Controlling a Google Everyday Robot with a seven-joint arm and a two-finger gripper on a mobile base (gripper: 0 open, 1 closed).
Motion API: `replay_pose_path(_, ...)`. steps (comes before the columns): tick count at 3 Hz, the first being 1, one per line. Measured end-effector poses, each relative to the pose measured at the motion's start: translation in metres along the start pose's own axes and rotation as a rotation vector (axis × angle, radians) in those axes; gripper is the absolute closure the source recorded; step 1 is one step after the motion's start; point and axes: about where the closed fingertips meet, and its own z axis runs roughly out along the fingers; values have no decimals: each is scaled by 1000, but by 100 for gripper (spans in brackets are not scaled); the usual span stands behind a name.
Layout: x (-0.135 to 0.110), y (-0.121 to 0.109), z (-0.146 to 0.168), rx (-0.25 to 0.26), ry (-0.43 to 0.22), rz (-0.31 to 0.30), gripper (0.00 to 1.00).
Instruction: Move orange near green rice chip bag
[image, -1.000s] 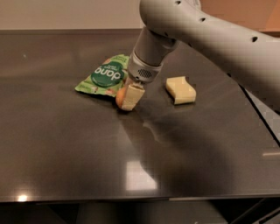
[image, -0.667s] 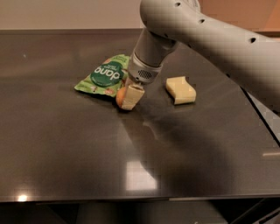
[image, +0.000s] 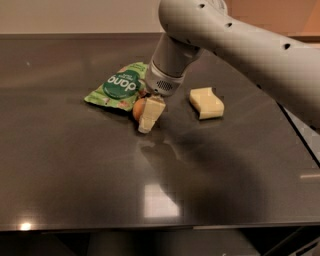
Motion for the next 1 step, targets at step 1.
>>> replay_pose_path(1, 0, 0, 0, 0, 0, 0, 0)
